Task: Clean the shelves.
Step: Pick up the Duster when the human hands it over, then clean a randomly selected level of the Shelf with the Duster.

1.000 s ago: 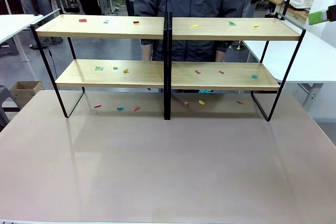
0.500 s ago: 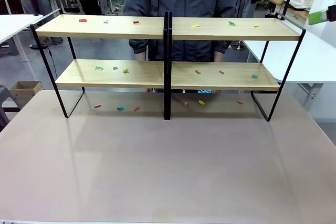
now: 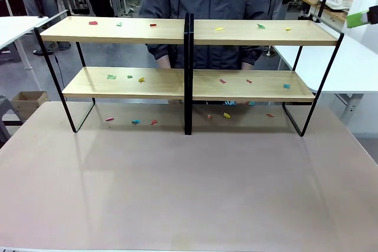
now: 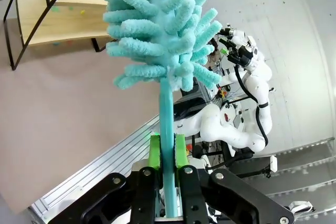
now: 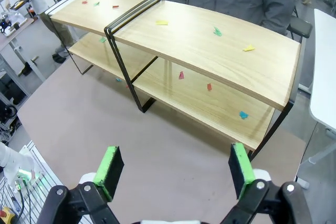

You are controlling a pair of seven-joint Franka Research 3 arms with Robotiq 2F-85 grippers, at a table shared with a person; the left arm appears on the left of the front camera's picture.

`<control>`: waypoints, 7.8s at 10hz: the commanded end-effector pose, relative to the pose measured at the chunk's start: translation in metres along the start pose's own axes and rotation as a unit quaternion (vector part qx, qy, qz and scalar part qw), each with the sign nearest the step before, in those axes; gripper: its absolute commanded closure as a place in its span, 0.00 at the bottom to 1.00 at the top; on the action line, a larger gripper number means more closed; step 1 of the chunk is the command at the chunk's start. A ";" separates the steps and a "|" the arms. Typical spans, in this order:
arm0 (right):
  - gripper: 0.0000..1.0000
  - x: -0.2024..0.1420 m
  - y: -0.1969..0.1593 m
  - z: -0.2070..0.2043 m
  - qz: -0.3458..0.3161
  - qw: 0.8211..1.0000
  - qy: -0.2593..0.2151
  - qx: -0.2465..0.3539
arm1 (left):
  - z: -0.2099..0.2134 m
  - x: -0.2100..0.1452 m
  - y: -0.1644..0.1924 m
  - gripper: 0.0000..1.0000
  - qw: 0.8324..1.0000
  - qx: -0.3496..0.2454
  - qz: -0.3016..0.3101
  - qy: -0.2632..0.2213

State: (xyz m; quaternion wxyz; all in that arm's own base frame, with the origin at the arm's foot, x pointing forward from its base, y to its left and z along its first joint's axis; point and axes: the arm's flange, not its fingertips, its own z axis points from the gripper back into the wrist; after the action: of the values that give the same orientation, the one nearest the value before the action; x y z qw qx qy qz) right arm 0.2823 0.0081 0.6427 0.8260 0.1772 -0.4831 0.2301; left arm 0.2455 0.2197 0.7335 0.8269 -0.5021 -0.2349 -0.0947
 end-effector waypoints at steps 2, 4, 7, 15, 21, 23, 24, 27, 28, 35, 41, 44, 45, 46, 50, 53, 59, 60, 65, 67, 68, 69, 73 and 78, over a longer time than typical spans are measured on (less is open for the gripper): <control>0.00 -0.001 -0.001 0.000 0.003 1.000 0.001 0.002 | 0.003 -0.002 -0.004 0.99 1.000 -0.002 -0.006 0.000; 0.00 -0.001 -0.001 0.000 0.003 1.000 0.001 0.002 | 0.003 -0.002 -0.004 0.99 1.000 -0.002 -0.006 0.000; 0.00 -0.001 -0.001 0.000 0.003 1.000 0.001 0.002 | 0.003 -0.002 -0.004 0.99 1.000 -0.002 -0.006 0.000; 0.00 -0.001 -0.001 0.000 0.003 1.000 0.001 0.002 | -0.102 -0.132 -0.102 0.88 0.932 0.098 -0.054 0.344; 0.00 -0.001 -0.001 0.000 0.003 1.000 0.001 0.002 | -0.139 -0.142 -0.086 0.88 0.923 0.134 -0.054 0.358; 0.00 -0.001 -0.001 0.000 0.003 1.000 0.001 0.002 | -0.152 -0.139 -0.075 0.88 0.918 0.155 -0.049 0.362; 0.00 -0.001 -0.001 0.000 0.003 1.000 0.001 0.002 | -0.165 -0.136 -0.067 0.88 0.910 0.141 -0.043 0.387; 0.00 -0.001 -0.001 0.000 0.003 1.000 0.001 0.002 | -0.228 -0.138 -0.037 0.88 0.911 0.168 -0.003 0.378; 0.00 -0.001 -0.001 0.000 0.003 1.000 0.001 0.002 | -0.256 -0.142 -0.027 0.88 0.923 0.198 0.009 0.330; 0.00 -0.001 -0.001 0.000 0.003 1.000 0.001 0.002 | -0.362 -0.116 -0.014 0.88 0.968 0.163 0.020 0.189; 0.00 -0.001 -0.001 0.000 0.003 1.000 0.001 0.002 | -0.401 -0.109 -0.005 0.88 0.970 0.217 0.007 0.113; 0.00 -0.001 -0.001 0.000 0.003 1.000 0.001 0.002 | -0.446 -0.081 0.008 0.88 0.960 0.272 -0.016 0.072; 0.00 -0.001 -0.001 0.000 0.003 1.000 0.001 0.002 | -0.466 -0.071 0.012 0.88 0.954 0.291 -0.013 0.062; 0.00 -0.001 -0.001 0.000 0.003 1.000 0.001 0.002 | -0.483 -0.064 0.018 0.88 0.951 0.301 -0.009 0.066; 0.00 -0.001 -0.001 0.000 0.003 1.000 0.001 0.002 | -0.528 -0.023 0.039 0.88 0.933 0.350 0.000 0.080; 0.00 -0.001 -0.001 0.000 0.003 1.000 0.001 0.002 | -0.534 0.002 0.043 0.88 0.920 0.379 0.017 0.100; 0.00 -0.001 -0.001 0.000 0.003 1.000 0.001 0.002 | -0.508 0.005 0.046 0.88 0.871 0.475 0.093 0.079; 0.00 -0.001 -0.001 0.000 0.003 1.000 0.001 0.002 | -0.502 0.004 0.051 0.88 0.854 0.504 0.106 0.073; 0.00 -0.001 -0.001 0.000 0.003 1.000 0.001 0.002 | -0.459 -0.011 0.059 0.88 0.749 0.624 0.217 0.044; 0.00 -0.001 -0.001 0.000 0.003 1.000 0.001 0.002 | -0.442 -0.012 0.045 0.88 0.748 0.629 0.211 -0.021; 0.00 -0.001 -0.001 0.000 0.003 1.000 0.001 0.002 | -0.442 -0.015 0.037 0.88 0.779 0.601 0.178 -0.020; 0.00 -0.001 -0.001 0.000 0.003 1.000 0.001 0.002 | -0.443 -0.017 0.038 0.88 0.789 0.591 0.168 -0.013; 0.00 -0.001 -0.001 0.000 0.003 1.000 0.001 0.002 | -0.439 -0.022 0.045 0.88 0.820 0.555 0.134 0.029; 0.00 -0.001 -0.001 0.000 0.003 1.000 0.001 0.002 | -0.365 -0.073 0.022 0.88 0.889 0.375 -0.022 0.261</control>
State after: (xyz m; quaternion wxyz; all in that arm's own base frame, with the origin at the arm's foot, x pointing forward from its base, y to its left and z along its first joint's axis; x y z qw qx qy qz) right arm 0.2823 0.0082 0.6427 0.8262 0.1769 -0.4828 0.2303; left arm 0.3230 -0.1269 0.5329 0.9862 -0.1108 -0.0836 -0.0907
